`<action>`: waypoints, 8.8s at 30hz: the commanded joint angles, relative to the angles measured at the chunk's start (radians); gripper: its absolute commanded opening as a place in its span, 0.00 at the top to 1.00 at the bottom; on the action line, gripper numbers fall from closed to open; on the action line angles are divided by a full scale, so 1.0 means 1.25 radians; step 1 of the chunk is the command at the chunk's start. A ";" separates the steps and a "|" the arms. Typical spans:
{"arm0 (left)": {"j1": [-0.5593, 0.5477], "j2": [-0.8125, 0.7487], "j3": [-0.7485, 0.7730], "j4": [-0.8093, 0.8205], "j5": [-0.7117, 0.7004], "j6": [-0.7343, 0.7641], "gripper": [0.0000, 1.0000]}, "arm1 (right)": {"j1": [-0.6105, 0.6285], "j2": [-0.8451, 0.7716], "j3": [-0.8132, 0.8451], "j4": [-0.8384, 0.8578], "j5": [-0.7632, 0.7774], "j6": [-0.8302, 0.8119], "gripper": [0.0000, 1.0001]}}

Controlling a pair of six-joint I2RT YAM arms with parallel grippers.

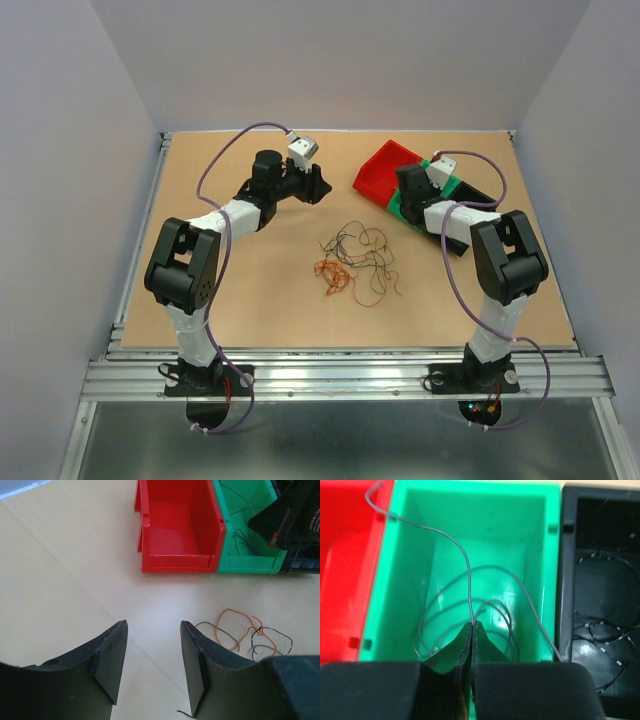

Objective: Untangle the cables

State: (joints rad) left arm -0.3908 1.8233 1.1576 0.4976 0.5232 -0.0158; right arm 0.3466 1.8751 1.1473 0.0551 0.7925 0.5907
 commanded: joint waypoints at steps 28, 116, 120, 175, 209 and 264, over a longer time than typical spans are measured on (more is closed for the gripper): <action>-0.008 -0.044 0.007 0.025 0.002 0.027 0.42 | -0.007 -0.064 0.143 -0.247 -0.041 -0.026 0.58; -0.010 -0.034 0.018 0.011 0.010 0.036 0.42 | -0.036 -0.307 -0.277 0.048 -0.201 -0.109 0.56; -0.010 -0.035 0.018 0.012 0.010 0.036 0.42 | -0.036 -0.311 -0.278 0.045 -0.198 -0.103 0.83; -0.010 -0.035 0.019 0.004 0.005 0.051 0.42 | -0.078 0.063 0.264 -0.085 -0.321 -0.181 0.99; -0.035 -0.058 0.018 -0.021 -0.022 0.079 0.42 | -0.174 0.080 0.453 -0.119 -0.390 -0.135 0.20; -0.087 -0.090 0.007 -0.043 -0.077 0.130 0.42 | -0.151 0.124 0.468 -0.055 -0.428 -0.162 0.99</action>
State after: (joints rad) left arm -0.4892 1.7630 1.1580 0.4152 0.4343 0.1272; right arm 0.1341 2.1918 1.8839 -0.2722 0.1810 0.4076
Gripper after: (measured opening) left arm 0.582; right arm 0.022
